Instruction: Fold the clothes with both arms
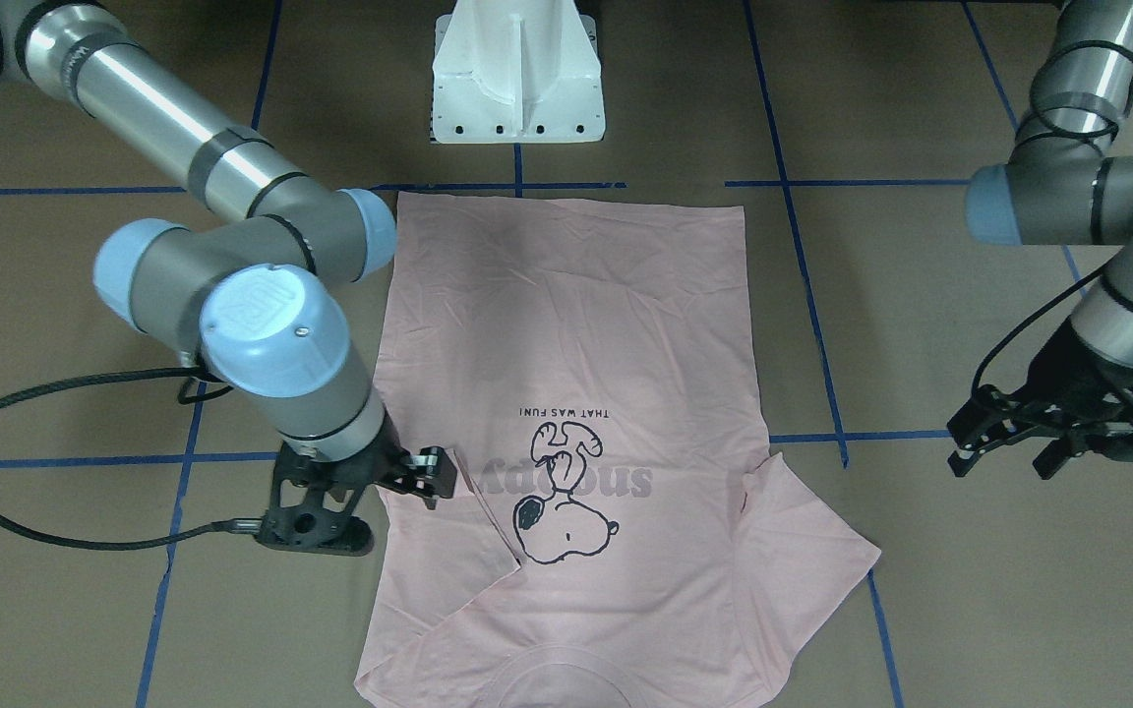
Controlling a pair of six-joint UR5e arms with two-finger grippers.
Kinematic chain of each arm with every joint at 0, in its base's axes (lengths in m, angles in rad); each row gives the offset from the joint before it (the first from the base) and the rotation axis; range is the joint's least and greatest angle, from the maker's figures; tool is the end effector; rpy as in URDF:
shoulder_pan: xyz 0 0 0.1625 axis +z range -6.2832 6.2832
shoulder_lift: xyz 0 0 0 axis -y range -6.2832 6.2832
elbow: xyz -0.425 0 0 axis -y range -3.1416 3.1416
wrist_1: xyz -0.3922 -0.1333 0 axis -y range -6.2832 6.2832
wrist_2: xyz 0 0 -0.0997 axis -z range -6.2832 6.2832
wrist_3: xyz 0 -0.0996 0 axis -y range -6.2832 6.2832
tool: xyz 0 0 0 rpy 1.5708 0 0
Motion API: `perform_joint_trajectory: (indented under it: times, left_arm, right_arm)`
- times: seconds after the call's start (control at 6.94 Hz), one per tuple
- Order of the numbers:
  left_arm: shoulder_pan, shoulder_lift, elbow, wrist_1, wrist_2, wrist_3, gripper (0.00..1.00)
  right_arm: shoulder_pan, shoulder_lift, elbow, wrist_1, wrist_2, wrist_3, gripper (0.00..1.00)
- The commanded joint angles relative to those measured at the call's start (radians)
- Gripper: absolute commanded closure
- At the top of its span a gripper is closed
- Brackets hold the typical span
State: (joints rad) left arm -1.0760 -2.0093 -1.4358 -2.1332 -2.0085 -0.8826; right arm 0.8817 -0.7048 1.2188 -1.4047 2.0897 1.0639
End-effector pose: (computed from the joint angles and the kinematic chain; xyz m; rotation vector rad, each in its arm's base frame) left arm 0.2466 -0.6488 0.4126 0.3970 0.8574 -0.1691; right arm -0.4421 -0.6686 0.2496 0.0420 -0.8297 0.1766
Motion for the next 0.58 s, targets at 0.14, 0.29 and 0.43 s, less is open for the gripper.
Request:
perform_joint_trajectory:
  times: [0.14, 0.29, 0.43]
  left_arm:
    - [0.151, -0.120, 0.272, -0.194, 0.201, -0.108, 0.00]
    - [0.166, -0.147, 0.344, -0.236, 0.204, -0.108, 0.00]
    - [0.186, -0.167, 0.383, -0.246, 0.259, -0.108, 0.00]
  right_arm:
    - [0.077, -0.153, 0.160, -0.102, 0.073, -0.199, 0.00]
    - [0.071, -0.160, 0.159, -0.085, 0.069, -0.197, 0.00]
    - [0.072, -0.159, 0.159, -0.083, 0.067, -0.197, 0.00]
